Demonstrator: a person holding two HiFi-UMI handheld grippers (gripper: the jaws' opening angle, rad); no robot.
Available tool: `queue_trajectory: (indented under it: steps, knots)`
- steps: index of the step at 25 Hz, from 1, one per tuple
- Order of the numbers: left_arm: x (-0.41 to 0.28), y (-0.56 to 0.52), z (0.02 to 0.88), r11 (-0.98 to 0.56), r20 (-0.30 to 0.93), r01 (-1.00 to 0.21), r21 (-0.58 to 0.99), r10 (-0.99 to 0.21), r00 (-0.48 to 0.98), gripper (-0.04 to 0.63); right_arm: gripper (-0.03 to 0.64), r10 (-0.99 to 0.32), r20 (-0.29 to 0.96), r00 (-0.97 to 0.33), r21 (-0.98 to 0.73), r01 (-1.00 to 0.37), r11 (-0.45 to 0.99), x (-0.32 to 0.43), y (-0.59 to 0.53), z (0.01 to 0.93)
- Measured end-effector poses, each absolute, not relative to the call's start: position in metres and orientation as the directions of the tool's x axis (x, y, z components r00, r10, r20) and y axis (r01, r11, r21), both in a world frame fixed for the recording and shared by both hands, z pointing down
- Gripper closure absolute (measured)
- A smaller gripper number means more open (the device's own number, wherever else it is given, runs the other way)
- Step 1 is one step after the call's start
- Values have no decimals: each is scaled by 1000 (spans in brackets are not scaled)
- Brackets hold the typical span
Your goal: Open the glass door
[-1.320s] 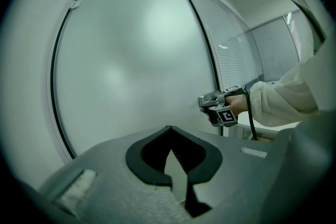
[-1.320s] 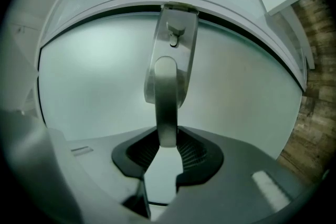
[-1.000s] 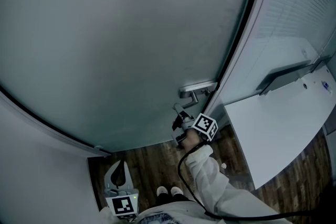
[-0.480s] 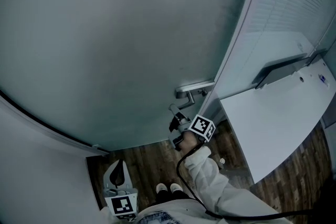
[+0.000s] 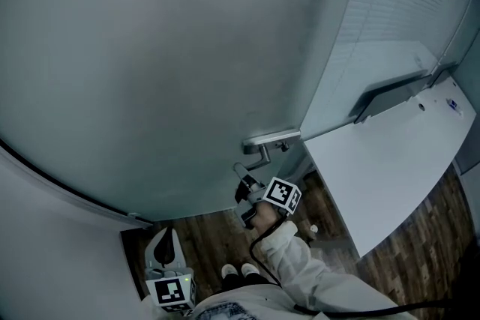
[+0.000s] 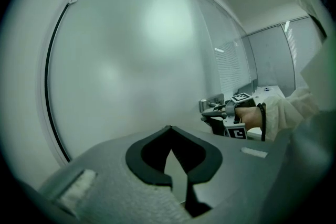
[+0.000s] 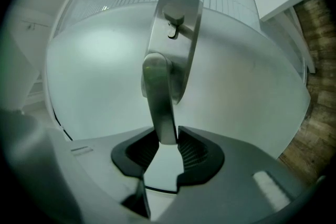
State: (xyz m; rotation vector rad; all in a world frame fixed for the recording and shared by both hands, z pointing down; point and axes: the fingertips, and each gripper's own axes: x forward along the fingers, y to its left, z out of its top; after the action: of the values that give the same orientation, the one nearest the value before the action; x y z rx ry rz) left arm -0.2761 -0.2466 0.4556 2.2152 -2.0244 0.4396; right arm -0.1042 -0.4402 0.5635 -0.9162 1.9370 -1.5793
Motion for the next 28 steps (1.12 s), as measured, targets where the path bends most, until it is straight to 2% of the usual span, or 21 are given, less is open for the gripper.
queue_trajectory:
  steps: [5, 13, 20, 28]
  knots:
    - [-274, -255, 457, -124, 270, -988, -89, -958, 96, 592, 502, -739, 68, -670, -978, -190, 83, -111, -424, 568]
    - [-246, -239, 451, -140, 249, -985, -105, -962, 110, 592, 509, -720, 44, -693, -998, -67, 3, -104, -388, 547]
    - [-238, -217, 452, -113, 263, -985, -128, -962, 76, 592, 509, -710, 51, -703, -999, -38, -35, -103, -368, 546]
    - [-234, -174, 468, -18, 303, -992, -124, -953, -20, 592, 508, -602, 43, -797, -999, -26, -37, -102, -349, 540]
